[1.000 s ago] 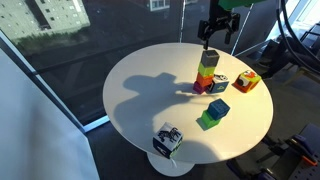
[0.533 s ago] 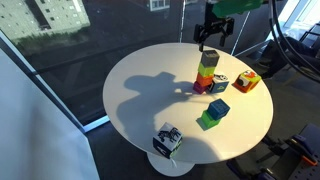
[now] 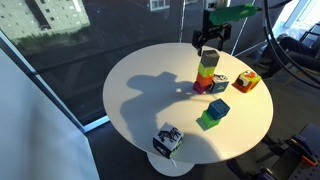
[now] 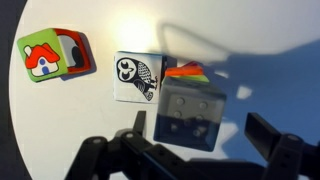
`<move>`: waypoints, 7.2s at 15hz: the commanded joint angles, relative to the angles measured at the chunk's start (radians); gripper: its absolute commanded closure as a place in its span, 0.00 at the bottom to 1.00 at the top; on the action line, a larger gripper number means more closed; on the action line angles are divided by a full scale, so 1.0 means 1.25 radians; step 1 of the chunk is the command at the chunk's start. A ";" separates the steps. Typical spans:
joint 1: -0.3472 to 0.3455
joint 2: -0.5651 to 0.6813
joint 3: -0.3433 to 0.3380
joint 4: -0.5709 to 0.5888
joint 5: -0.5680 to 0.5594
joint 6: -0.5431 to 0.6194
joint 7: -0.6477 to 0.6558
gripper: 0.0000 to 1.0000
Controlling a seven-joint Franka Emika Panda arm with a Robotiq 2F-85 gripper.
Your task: Pick up the gray block and put it on the table
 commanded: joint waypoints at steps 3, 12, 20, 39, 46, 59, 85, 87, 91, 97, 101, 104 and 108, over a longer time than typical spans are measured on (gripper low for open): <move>0.011 0.008 -0.015 -0.004 -0.014 0.004 0.015 0.00; 0.008 0.005 -0.018 0.000 -0.004 -0.020 0.010 0.65; -0.004 -0.048 -0.027 0.005 -0.004 -0.066 0.000 0.72; -0.064 0.038 -0.092 0.045 -0.006 -0.075 0.009 0.72; -0.084 0.086 -0.112 0.046 -0.003 -0.071 0.003 0.72; -0.107 0.112 -0.124 0.002 -0.012 -0.049 -0.033 0.72; -0.085 -0.001 -0.110 -0.115 -0.036 -0.003 -0.077 0.00; -0.085 -0.022 -0.103 -0.114 -0.033 -0.026 -0.090 0.00; -0.083 -0.064 -0.091 -0.110 -0.034 -0.095 -0.105 0.00; -0.078 -0.149 -0.070 -0.119 -0.045 -0.215 -0.142 0.00; -0.077 -0.239 -0.053 -0.151 -0.043 -0.233 -0.196 0.00; -0.077 -0.313 -0.043 -0.181 -0.039 -0.228 -0.236 0.00; -0.076 -0.415 -0.034 -0.229 -0.027 -0.220 -0.283 0.00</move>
